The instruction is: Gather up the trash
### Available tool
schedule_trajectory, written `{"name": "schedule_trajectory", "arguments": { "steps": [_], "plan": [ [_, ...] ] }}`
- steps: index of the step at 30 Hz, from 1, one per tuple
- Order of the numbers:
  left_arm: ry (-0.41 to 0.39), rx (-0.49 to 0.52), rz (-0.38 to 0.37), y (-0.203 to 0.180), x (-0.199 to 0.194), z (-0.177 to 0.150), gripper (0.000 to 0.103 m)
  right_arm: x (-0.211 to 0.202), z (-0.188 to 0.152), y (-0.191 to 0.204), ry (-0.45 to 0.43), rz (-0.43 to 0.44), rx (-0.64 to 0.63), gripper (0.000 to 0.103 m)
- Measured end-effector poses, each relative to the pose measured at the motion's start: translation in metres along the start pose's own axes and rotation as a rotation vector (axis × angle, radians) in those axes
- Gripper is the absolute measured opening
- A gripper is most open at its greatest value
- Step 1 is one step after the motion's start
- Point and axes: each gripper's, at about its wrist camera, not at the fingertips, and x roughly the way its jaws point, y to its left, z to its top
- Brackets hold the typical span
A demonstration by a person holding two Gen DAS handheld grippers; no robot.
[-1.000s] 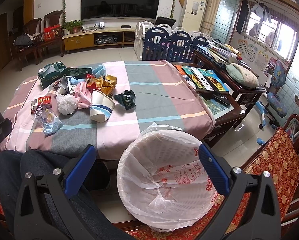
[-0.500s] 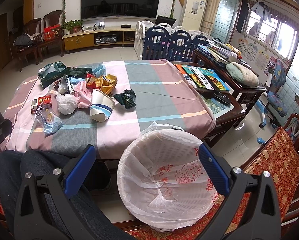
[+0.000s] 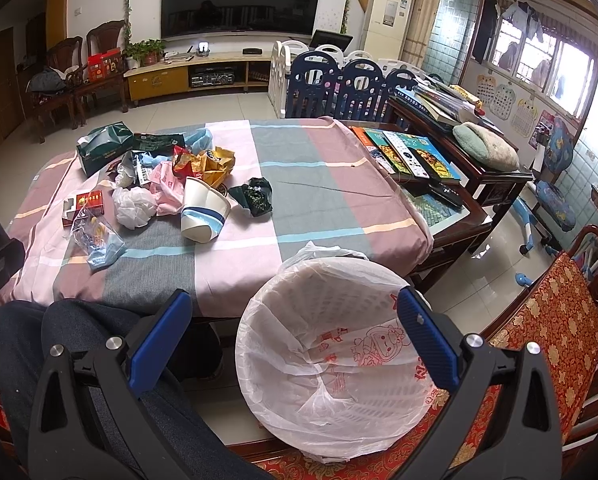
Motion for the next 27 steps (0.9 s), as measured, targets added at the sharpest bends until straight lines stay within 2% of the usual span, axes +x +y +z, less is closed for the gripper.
{"name": "schedule_trajectory", "arguments": {
  "steps": [27],
  "plan": [
    [0.004,-0.002,-0.001,0.0001,0.0016,-0.0014,0.1,0.0049,-0.0022,0.002,0.021,0.008,0.004,0.1]
  ]
}}
